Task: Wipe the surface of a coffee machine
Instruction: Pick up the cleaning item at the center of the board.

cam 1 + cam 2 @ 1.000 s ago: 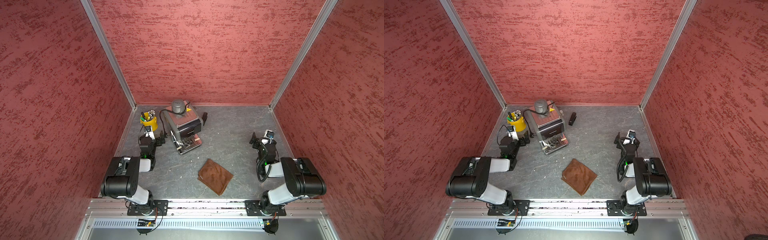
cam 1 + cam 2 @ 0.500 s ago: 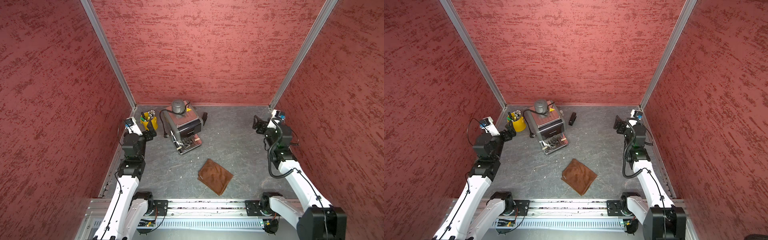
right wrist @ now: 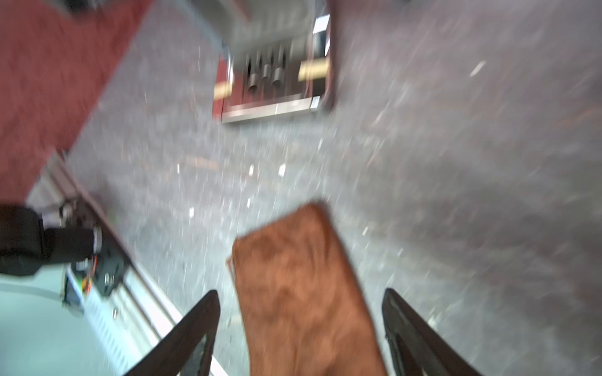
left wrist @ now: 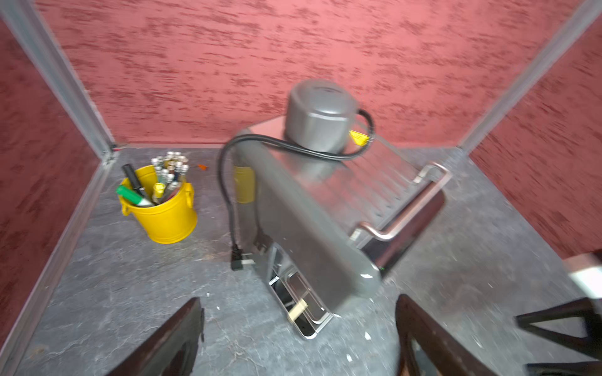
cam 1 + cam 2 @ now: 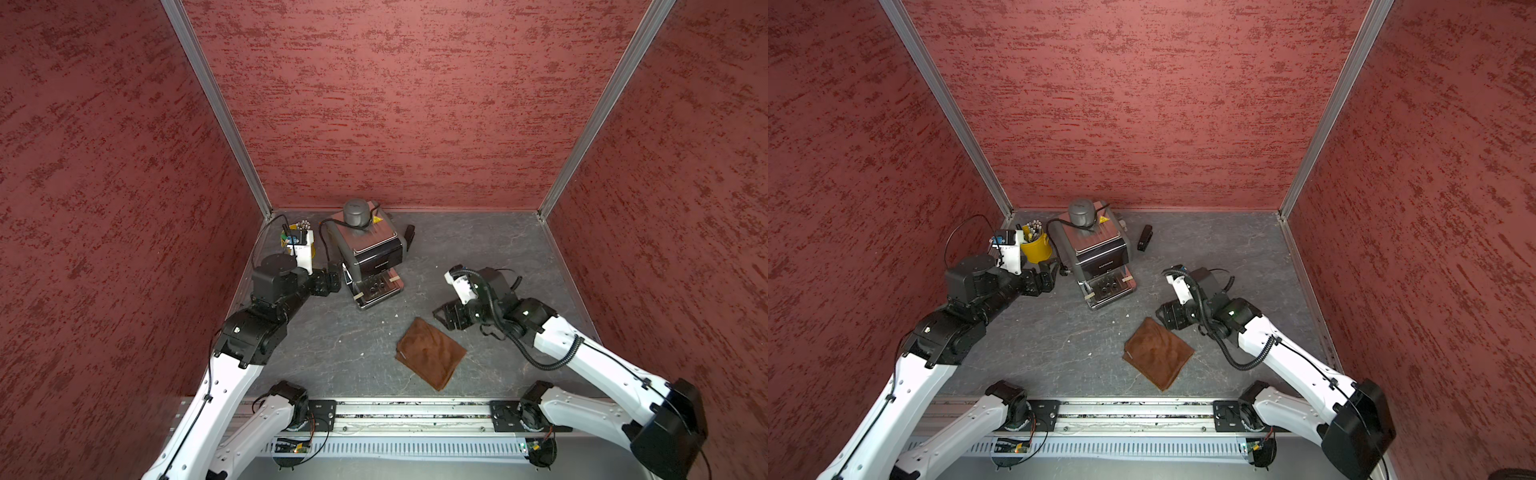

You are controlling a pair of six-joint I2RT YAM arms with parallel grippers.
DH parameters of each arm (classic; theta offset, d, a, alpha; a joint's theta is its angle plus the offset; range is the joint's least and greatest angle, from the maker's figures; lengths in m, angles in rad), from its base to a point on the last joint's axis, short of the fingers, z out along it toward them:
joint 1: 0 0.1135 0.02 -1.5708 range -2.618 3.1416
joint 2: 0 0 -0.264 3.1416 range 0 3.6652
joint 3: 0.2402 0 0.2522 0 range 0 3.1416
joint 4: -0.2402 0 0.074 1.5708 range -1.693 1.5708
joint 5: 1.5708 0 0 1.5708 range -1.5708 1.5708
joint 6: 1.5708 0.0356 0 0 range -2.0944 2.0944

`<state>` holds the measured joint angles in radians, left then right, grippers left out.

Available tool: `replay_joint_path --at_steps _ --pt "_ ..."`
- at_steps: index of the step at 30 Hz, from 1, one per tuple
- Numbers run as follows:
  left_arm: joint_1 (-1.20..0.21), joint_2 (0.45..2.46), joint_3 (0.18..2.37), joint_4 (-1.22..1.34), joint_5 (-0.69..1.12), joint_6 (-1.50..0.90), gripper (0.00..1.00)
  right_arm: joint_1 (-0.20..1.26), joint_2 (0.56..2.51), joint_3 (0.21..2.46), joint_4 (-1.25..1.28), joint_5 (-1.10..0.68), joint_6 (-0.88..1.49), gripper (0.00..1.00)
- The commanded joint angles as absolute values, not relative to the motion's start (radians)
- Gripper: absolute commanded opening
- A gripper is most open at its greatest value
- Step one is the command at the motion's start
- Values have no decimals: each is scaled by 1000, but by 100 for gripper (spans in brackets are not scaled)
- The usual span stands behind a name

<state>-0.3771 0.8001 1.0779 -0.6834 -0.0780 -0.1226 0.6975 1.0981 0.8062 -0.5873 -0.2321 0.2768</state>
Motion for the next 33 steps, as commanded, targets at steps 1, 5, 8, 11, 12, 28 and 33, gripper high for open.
replay_joint_path --at_steps 1,5,8,11,12,28,33 --pt "-403 833 1119 -785 -32 -123 91 774 1128 796 -688 -194 335 78" --pt "-411 883 1148 -793 -16 -163 89 854 1198 798 -694 -147 361 75" --pt "-415 901 1155 -775 -8 -188 90 884 1256 796 -688 -109 377 71" --pt "-419 899 1144 -747 0 -204 89 901 1292 794 -660 -85 394 70" --pt "-419 897 1140 -739 1 -209 89 907 1303 794 -647 -77 398 68" --pt "-423 849 1109 -738 -20 -227 89 996 1568 884 -615 33 381 67" --pt "-423 845 1100 -739 -25 -224 89 1021 1630 900 -603 34 394 66"
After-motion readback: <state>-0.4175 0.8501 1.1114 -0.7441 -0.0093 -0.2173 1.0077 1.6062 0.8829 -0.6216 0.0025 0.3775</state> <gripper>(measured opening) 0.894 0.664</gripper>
